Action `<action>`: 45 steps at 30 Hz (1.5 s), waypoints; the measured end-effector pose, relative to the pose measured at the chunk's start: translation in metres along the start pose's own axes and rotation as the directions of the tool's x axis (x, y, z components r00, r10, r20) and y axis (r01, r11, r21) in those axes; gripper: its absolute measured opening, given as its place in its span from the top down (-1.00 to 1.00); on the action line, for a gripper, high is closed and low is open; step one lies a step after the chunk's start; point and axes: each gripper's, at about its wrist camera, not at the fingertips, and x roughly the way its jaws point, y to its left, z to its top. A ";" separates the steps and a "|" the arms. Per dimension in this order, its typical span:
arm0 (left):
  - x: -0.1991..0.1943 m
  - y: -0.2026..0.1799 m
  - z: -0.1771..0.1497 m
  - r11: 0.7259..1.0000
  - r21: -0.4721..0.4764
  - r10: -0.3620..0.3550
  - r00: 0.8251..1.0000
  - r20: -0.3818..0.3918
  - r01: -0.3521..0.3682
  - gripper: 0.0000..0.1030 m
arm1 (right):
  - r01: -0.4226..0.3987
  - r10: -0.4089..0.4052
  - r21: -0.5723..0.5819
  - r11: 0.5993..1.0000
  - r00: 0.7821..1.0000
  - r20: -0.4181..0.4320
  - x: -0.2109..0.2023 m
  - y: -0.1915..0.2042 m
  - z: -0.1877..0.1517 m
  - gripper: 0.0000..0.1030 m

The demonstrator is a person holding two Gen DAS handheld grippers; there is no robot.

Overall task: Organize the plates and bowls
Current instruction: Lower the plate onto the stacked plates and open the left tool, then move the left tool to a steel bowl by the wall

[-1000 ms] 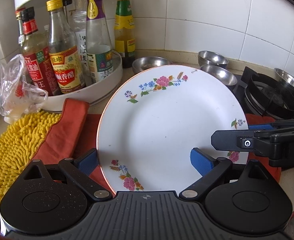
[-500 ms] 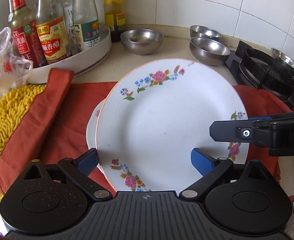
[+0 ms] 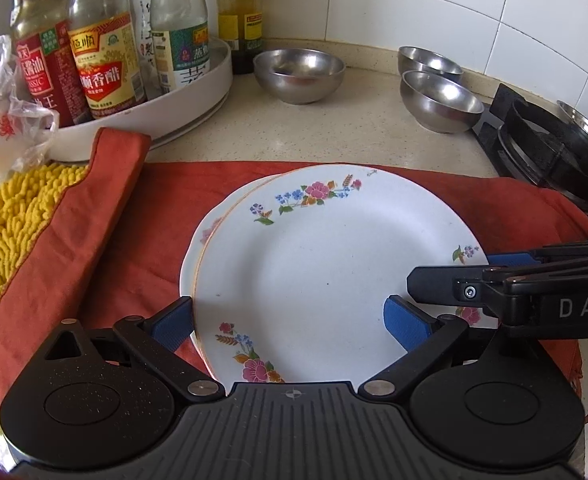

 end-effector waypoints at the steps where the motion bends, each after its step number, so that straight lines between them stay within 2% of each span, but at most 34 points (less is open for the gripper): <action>1: 0.001 0.000 0.001 1.000 0.005 0.000 1.000 0.003 0.000 -0.95 | 0.011 -0.011 -0.012 1.000 1.000 0.005 0.002 0.002 0.002 -0.08; 7: 0.009 0.006 0.011 1.000 0.017 -0.005 1.000 0.000 0.005 -0.94 | 0.076 -0.069 -0.106 0.991 0.995 0.070 0.011 0.017 0.011 -0.09; 10: 0.006 0.004 0.016 0.997 0.072 0.002 1.000 0.009 -0.002 -0.86 | 0.086 -0.076 -0.141 0.986 0.994 0.074 0.015 0.022 0.016 -0.09; 14: 0.003 0.004 0.016 0.994 0.108 0.020 0.999 0.030 -0.023 -0.92 | 0.128 -0.104 -0.209 0.969 0.987 0.123 0.008 0.025 0.014 -0.11; 17: 0.000 0.016 0.021 0.997 0.075 0.012 1.000 0.018 -0.014 -0.92 | 0.130 -0.106 -0.182 0.975 0.985 0.136 0.002 0.019 0.015 -0.16; 23: -0.013 0.034 0.036 1.000 -0.002 -0.019 0.999 0.033 0.019 -0.92 | 0.113 -0.106 -0.048 0.992 0.986 0.132 -0.009 -0.007 0.015 -0.16; 36: -0.014 0.010 0.062 0.998 0.063 -0.011 0.999 0.046 0.008 -0.97 | 0.158 -0.165 0.059 0.986 0.976 0.143 -0.049 -0.043 0.004 -0.17; 39: -0.011 0.007 0.079 0.998 0.067 -0.014 0.999 0.035 0.012 -0.99 | 0.162 -0.169 0.056 0.985 0.973 0.159 -0.054 -0.046 0.015 -0.17; 45: 0.001 0.002 0.120 0.991 0.127 0.034 0.998 0.056 -0.041 -1.00 | 0.137 -0.146 0.060 0.989 0.972 0.187 -0.051 -0.047 0.056 -0.17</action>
